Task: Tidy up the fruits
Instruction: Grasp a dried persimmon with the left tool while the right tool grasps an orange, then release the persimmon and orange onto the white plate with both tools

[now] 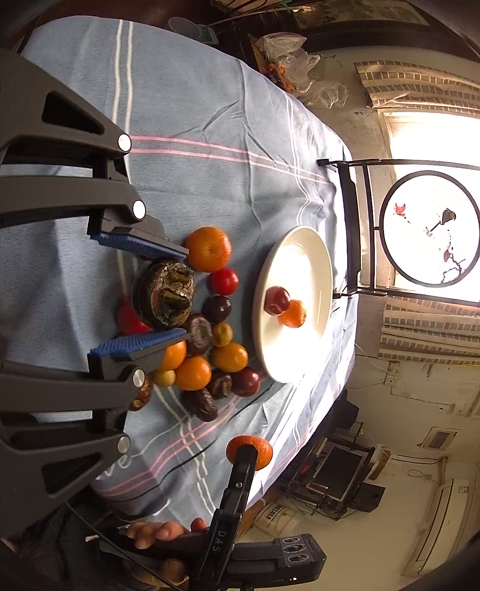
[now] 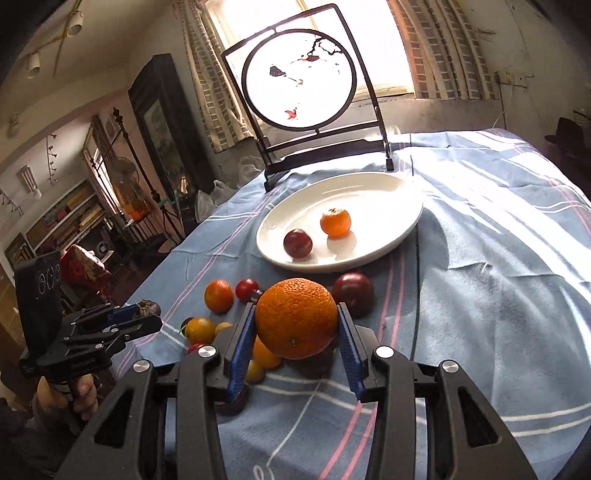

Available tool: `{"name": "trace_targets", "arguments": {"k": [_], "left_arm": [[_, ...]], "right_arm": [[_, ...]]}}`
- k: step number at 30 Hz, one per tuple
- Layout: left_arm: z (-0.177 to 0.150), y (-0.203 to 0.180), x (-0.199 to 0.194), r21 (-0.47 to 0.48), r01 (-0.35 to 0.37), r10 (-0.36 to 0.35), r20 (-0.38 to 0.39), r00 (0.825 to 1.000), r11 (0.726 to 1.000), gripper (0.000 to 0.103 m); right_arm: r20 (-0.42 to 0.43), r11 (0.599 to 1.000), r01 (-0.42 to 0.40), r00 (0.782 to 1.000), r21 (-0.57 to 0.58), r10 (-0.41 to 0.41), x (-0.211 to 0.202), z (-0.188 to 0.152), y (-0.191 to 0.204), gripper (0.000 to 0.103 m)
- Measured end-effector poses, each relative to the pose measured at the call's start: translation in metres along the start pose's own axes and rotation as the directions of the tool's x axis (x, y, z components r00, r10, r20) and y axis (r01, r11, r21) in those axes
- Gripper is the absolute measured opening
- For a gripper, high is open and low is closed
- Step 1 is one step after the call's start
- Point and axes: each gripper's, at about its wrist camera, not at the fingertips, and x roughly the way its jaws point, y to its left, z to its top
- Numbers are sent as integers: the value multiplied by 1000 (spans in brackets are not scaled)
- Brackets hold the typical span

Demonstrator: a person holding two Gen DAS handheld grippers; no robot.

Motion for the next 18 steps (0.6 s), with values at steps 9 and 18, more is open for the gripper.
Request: {"name": "trace_targets", "arguments": {"k": [9,18], "left_arm": [[84,4,79,-12,29,-29,-44,999,1000,38],[123,25,168,-100,2,-19,-162,987,995,56]], "right_arm": [[-46,996,71,997,46,-69,61,58,-38,43],[-54,992,65,997,106,-59,111,76,-54,66]]}}
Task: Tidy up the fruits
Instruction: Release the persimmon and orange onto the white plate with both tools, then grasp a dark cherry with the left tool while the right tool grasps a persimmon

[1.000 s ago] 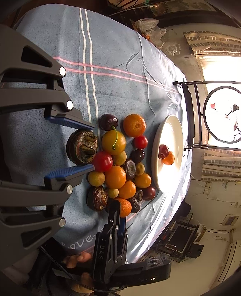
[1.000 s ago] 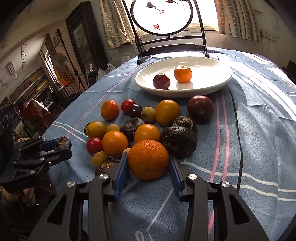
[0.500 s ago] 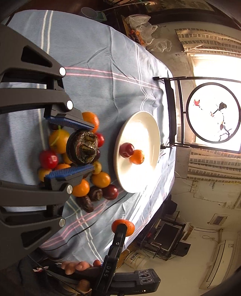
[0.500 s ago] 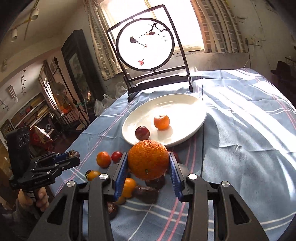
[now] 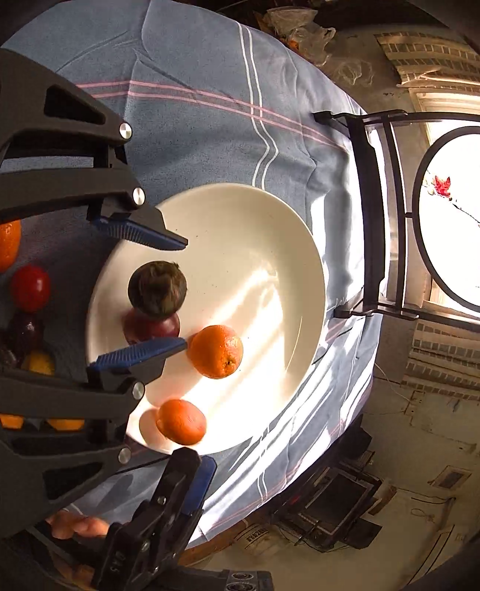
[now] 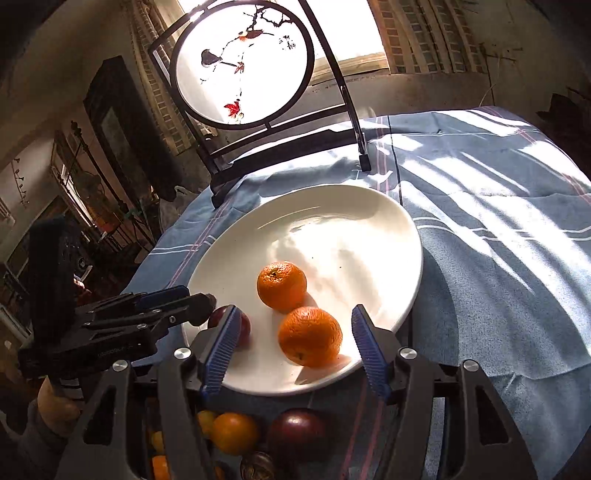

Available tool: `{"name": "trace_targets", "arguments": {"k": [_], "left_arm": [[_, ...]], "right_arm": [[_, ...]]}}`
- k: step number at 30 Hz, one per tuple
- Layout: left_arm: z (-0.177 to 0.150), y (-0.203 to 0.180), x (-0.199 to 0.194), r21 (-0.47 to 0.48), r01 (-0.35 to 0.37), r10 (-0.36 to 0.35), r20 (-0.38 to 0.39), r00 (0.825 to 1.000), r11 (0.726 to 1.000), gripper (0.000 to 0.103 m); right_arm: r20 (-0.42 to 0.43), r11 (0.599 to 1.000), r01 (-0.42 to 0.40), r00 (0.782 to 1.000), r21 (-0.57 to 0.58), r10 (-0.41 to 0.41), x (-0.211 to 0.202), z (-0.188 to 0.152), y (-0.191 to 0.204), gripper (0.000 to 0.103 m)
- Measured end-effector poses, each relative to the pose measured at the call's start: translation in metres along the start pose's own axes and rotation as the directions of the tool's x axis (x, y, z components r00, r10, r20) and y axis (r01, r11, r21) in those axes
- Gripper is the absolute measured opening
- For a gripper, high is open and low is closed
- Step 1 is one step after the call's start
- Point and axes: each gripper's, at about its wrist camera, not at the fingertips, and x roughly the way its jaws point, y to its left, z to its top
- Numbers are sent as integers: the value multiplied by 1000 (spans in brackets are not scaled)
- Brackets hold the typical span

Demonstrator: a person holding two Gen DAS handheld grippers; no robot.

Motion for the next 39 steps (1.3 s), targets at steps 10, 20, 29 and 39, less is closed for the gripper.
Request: {"name": "trace_targets", "arguments": {"k": [10,20,29,39], "left_arm": [[-83,-22,-86,140,-49,34,108,994,989,68],[-185,-26,-110,201,-73,65,45,997,977,62],[-189,-23,-102,155,-41,35,39,999,987,43],[-182,-22,-98,103,28,-31,28,999,994,43]], "right_arm": [[38,997,67,997,-29,-66,-68,-67,2,66],[45,984,124,992,-130,-119,-81,-113,15,66],[44,990,108,994,-94,-104,-81,-112,8,66],[49,991,92,995,-92,-88,-84,-112,7,66]]}}
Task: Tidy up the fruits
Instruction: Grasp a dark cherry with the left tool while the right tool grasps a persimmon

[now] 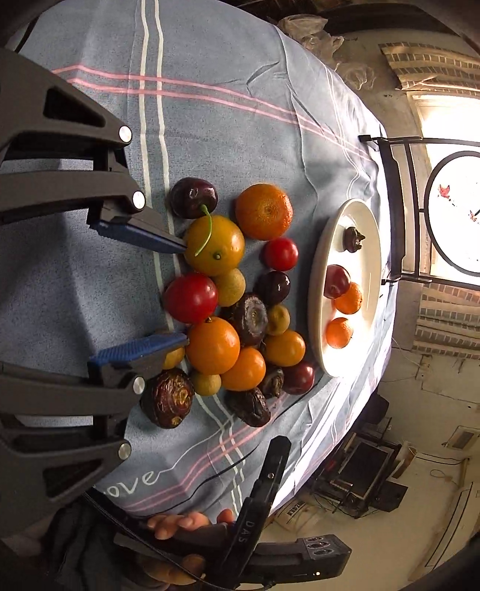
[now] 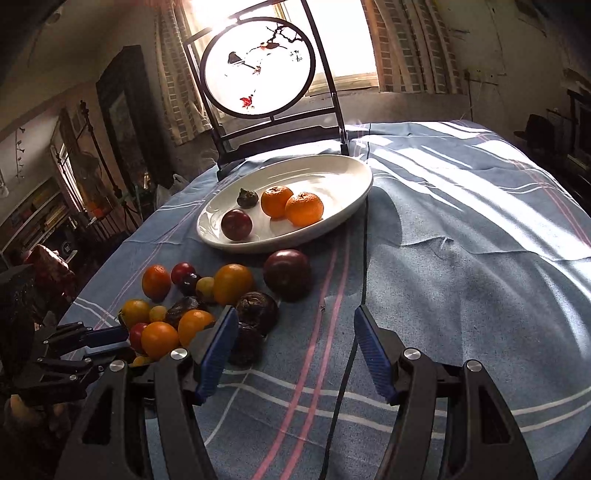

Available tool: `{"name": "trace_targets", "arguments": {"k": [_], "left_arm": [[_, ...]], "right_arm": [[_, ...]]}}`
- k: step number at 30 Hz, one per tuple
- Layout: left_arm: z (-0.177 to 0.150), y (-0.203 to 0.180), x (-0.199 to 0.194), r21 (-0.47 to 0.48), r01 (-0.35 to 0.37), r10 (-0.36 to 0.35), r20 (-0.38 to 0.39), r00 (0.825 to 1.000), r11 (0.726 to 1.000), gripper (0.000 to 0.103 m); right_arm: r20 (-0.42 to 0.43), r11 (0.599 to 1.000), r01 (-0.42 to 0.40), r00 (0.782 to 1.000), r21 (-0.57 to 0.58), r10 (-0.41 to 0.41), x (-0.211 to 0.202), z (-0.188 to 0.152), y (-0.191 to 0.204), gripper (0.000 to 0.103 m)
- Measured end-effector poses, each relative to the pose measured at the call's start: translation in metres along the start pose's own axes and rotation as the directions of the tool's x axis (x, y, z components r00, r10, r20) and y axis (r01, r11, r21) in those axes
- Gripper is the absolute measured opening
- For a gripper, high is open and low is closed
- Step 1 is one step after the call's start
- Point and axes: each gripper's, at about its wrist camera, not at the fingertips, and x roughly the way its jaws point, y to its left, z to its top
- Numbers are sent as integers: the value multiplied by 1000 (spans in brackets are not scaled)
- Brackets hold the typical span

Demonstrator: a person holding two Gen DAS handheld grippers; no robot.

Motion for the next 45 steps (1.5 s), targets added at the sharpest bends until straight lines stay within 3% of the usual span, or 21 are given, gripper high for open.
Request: {"name": "trace_targets", "arguments": {"k": [4,8,12,15,20,27,29,33,35,38,42,45], "left_arm": [[-8,1,-2,14,-52,52,-23,998,999,43],[-14,5,-6,7,-51,52,-25,998,999,43],[-5,18,-15,-5,-121,121,19,992,993,43],[2,30,-6,-8,-158,158,-5,987,987,43],[6,29,12,88,-194,198,-34,980,977,44],[15,42,20,88,-140,143,-33,989,986,44],[11,37,18,100,-118,121,-33,992,988,27],[0,27,-2,93,-89,89,2,996,992,27],[-1,27,-17,56,-69,68,28,997,996,27],[-1,30,-36,24,-73,72,64,995,997,27],[0,30,-41,25,-83,81,75,994,996,27],[-1,29,-39,20,-72,70,73,995,997,27]], "right_arm": [[7,1000,-5,1000,1,5,-1,0,0,66],[12,1000,-5,1000,0,5,-2,-1,0,66],[16,1000,-2,1000,2,2,-3,0,1,66],[21,1000,0,1000,3,0,-4,0,1,66],[19,1000,2,1000,4,-2,-3,0,0,66],[16,1000,3,1000,6,-3,-2,1,0,66],[17,1000,2,1000,5,-2,-2,1,0,66],[10,999,-23,1000,-22,24,-3,0,4,66],[-8,997,-55,998,-52,54,-5,-4,13,66],[-124,976,-202,974,-82,191,2,-19,44,66],[-226,937,-243,956,-250,188,11,-39,93,58],[-259,944,-231,951,-237,168,23,-40,100,53]]}}
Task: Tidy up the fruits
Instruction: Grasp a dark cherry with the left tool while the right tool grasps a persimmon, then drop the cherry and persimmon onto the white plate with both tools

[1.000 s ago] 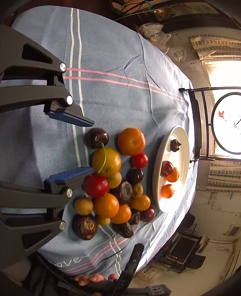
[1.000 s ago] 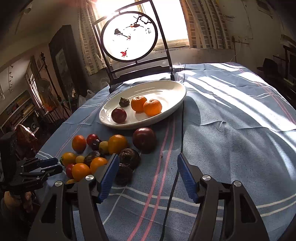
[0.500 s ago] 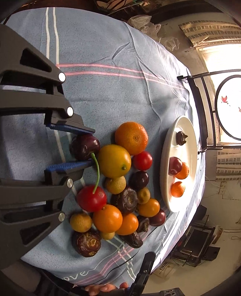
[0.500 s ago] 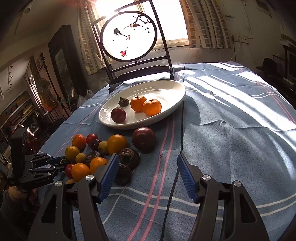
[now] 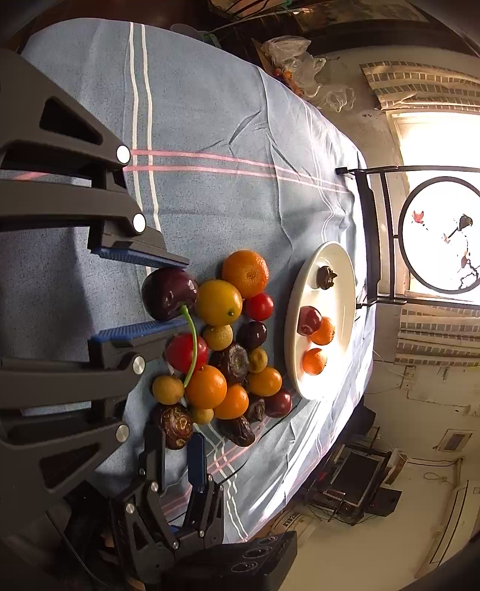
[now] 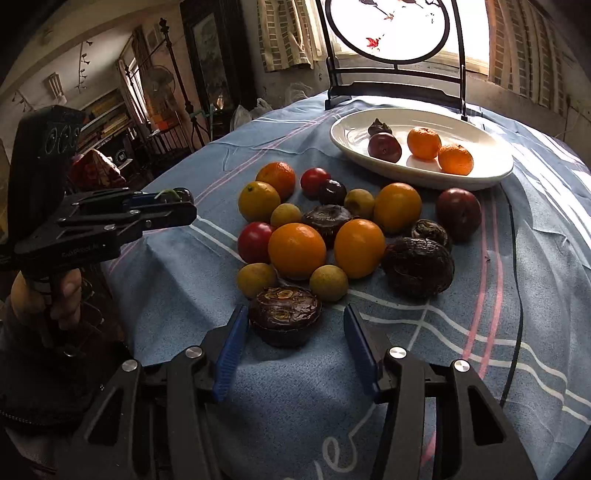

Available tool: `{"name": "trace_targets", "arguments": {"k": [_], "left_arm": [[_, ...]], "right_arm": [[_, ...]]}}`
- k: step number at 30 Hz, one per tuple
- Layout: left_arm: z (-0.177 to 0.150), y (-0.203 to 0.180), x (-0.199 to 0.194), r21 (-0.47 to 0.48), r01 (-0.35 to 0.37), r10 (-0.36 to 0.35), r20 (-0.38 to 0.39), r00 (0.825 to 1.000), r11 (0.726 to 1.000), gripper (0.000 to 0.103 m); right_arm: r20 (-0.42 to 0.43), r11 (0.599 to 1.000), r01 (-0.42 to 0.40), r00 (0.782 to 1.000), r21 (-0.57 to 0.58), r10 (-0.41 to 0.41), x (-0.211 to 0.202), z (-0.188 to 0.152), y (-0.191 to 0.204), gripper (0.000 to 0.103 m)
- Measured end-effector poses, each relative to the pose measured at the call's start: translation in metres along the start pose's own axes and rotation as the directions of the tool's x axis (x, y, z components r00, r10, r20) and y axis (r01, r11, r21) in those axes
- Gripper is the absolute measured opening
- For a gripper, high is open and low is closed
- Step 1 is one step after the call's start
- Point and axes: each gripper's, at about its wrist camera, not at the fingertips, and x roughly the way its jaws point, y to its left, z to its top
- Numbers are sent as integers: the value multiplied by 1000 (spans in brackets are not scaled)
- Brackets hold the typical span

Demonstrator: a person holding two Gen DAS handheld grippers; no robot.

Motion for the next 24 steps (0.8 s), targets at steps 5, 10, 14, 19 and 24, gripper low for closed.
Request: {"name": "trace_targets", "arguments": {"k": [5,10,14,19,24], "left_arm": [[-2,0,4,-12,6,-6,-4,1000,1000,27],[1,-3,0,-10,12,-12,12,1000,1000,27],[15,-5,-4,-3,36,-36,37,999,999,27],[58,-9,17,5,71,-71,43,997,997,27],[110,-12,50,13,69,-69,60,996,998,27]], "right_arm": [[11,1000,-18,1000,-4,18,2,0,6,39],[109,996,-70,992,58,64,-29,1,-9,39],[187,990,-67,981,123,43,-56,14,-38,39],[249,976,-18,968,217,-38,-73,50,-86,40],[230,962,10,970,275,-76,-49,90,-122,40]]}}
